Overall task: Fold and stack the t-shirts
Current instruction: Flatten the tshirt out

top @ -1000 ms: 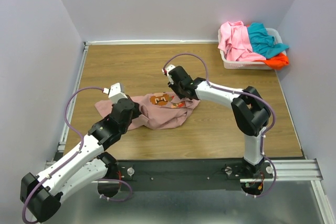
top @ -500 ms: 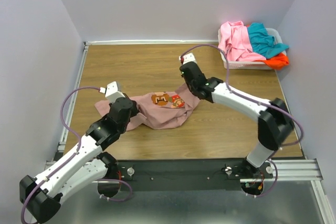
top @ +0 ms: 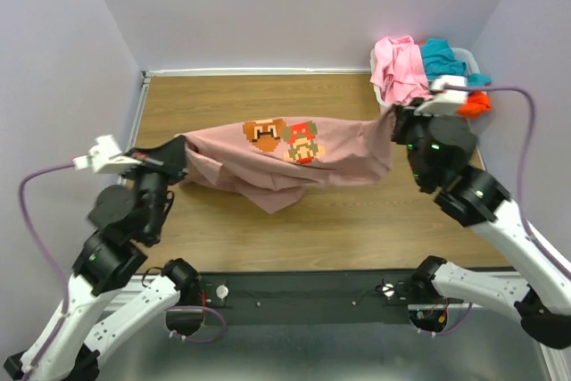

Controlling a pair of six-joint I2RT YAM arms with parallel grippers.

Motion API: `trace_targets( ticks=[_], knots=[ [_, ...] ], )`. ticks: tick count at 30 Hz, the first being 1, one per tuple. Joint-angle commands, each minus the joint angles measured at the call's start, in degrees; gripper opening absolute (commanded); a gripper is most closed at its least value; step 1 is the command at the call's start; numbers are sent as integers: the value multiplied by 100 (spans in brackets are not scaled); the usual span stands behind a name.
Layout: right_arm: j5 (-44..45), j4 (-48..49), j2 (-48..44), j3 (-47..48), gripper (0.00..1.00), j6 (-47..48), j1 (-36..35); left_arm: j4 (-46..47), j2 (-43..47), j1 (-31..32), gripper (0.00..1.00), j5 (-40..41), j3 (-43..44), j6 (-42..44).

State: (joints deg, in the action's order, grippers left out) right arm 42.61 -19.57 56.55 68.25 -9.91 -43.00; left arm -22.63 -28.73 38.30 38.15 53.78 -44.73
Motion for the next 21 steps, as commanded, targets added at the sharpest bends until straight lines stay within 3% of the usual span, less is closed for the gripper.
trace_targets(
  ticks=[1,10,13,21],
  knots=[
    [256,68,-819,434,0,-98,38,451,499,-33,0,194,553,437],
    [-649,-38,-1086,1805,0,209,46,1094,659,-25,0,-449,1617,1176],
    [-404,-82,-963,1850,0,253,38,1094,483,-34,0,-291,1627,1238],
    [1653,-73,125,1166,1,262,46,761,-789,-42,0,1218,890,906]
  ],
)
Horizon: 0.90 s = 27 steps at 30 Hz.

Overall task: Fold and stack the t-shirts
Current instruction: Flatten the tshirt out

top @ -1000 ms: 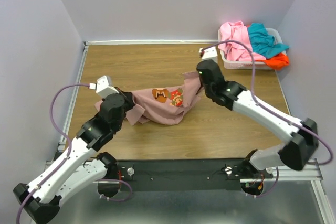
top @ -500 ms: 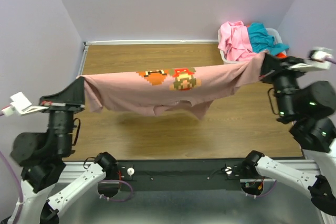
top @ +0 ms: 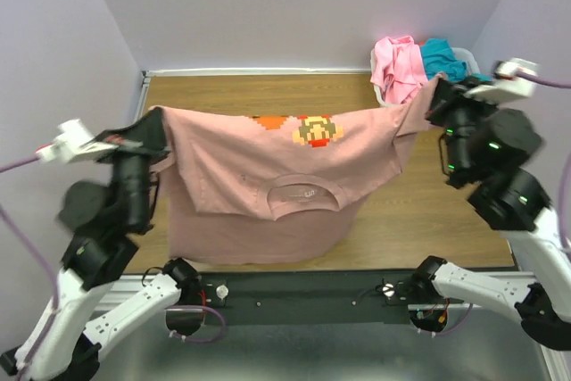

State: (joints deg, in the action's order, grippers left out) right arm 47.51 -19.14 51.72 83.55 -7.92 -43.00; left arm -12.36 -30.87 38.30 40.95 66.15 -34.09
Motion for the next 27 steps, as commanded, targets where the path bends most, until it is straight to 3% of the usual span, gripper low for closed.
trace_targets(
  ticks=[1,4,6,7,8,10,11,13,15,19,27],
  knots=[
    [1199,-117,750,-418,1,45,64,-258,-717,-51,0,1020,-496,-168],
    [561,-73,1319,-357,1,-113,607,100,-1323,-532,0,846,-525,93],
    [-633,-12,1698,-165,0,-270,1525,540,-1868,-1164,0,-249,-419,419],
    [-1029,76,1918,185,0,-271,1828,837,-2096,-2020,0,-794,-114,507],
    [-1590,111,2416,406,1,-254,2074,893,-2359,-2368,0,-1782,141,674],
    [-1849,103,2850,1229,0,-201,2498,762,-3247,-2931,0,-2387,852,736],
    [-2059,103,3174,1521,1,-105,2629,492,-3737,-3308,0,-2973,1665,893],
    [-2280,103,3317,2074,0,-43,2692,166,-4057,-3513,0,-3320,2599,1000],
    [-2465,94,3327,2253,0,-8,2727,50,-4181,-3681,0,-3480,2841,1062],
    [-2483,85,3029,2026,1,-16,2753,-4,-3761,-3778,0,-3524,2290,939],
    [-2342,-300,2036,-92,1,1,2929,-677,-2732,-3786,0,-3050,208,474]
  ],
)
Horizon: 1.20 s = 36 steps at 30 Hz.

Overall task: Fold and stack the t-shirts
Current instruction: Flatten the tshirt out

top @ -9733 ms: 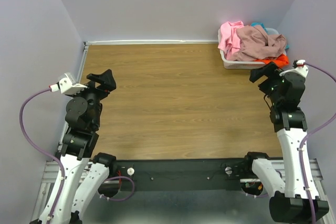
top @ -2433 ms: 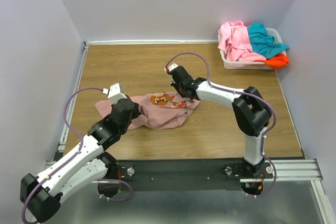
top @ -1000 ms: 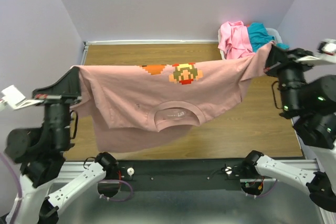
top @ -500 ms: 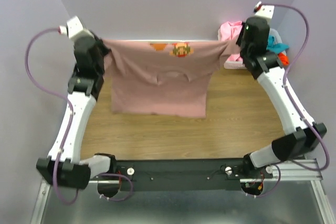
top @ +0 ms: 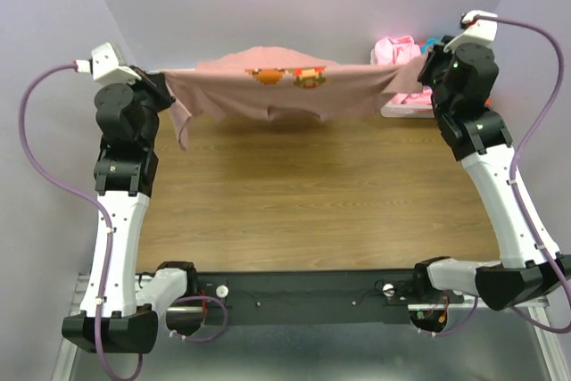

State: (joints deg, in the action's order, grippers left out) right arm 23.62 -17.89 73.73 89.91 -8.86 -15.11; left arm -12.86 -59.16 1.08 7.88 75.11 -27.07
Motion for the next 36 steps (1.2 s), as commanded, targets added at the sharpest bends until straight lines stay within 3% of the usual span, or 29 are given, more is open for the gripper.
trace_targets(
  ticks=[1,6,10,11,12,13,14,15,16,17,18,20,21,24,29,31,36],
  knots=[
    [38,-513,-236,-834,1,104,140,-630,158,-64,0,354,-691,-289],
    [-40,-690,-290,-1291,5,87,202,-112,370,-64,0,302,-1700,-413],
    [-366,-681,587,-1731,8,60,263,222,-560,-55,3,100,-2280,-510],
    [-323,-681,833,-1757,9,60,307,240,-1058,-55,22,56,-2316,-510],
    [-262,-689,1410,-1749,9,17,325,223,-1289,-55,26,47,-2299,-562],
    [-165,-690,1633,-1757,11,-27,342,179,-1492,-64,45,56,-2273,-589],
    [1,-690,1870,-1749,16,-158,377,214,-1772,-56,57,-5,-2282,-572],
    [72,-690,2047,-1749,42,-229,395,240,-1862,-64,64,-14,-2282,-563],
    [151,-690,2309,-1757,53,-282,404,249,-1906,-56,71,-32,-2299,-615],
    [213,-690,2382,-1757,57,-352,404,249,-1898,-55,93,-93,-2325,-641],
    [240,-690,2409,-1757,62,-431,395,310,-1872,-55,98,-155,-2352,-633],
    [284,-690,2330,-1775,96,-546,404,346,-1680,-56,98,-287,-2405,-694],
    [214,-690,2234,-1792,100,-642,395,372,-1600,-55,98,-296,-2448,-703],
    [-381,-690,1700,-2055,100,-791,395,451,-1275,295,99,-287,-2641,-764],
    [-1726,-330,723,-3186,100,-1117,62,722,-1054,1480,99,-531,-3027,-879],
    [-2745,107,467,-3583,100,-1319,-201,1099,-1124,2017,99,-761,-3282,-1036],
    [-2916,540,624,-4147,100,-1934,-966,1593,-1807,3186,99,-1148,-3372,-1353]
  ],
)
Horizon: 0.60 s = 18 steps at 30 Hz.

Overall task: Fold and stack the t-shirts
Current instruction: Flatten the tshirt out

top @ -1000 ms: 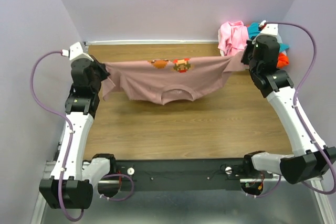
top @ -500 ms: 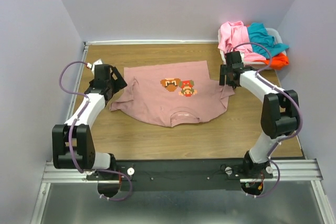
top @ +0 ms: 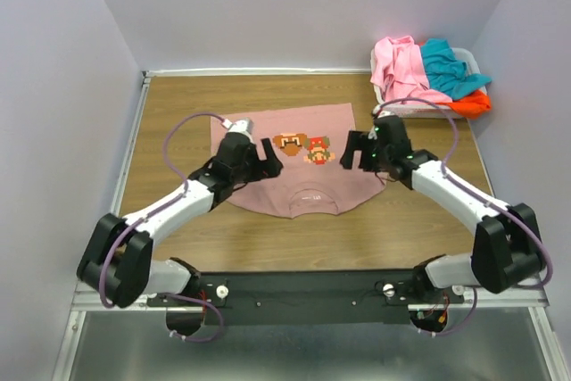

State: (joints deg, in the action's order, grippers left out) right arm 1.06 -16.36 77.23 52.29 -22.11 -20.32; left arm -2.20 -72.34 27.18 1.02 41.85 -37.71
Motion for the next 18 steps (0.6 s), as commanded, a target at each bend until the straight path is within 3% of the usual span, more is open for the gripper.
trace_targets(
  ticks=[1,8,18],
  knots=[
    [-668,527,345,-430,100,-715,-482,562,-614,883,99,-453,-19,-341],
    [-643,783,732,-992,100,-1322,-526,904,-1353,1772,98,-506,-272,-728],
    [148,757,416,-1923,100,-1682,-482,1143,-1740,2335,98,-663,-730,-913]
  ],
)
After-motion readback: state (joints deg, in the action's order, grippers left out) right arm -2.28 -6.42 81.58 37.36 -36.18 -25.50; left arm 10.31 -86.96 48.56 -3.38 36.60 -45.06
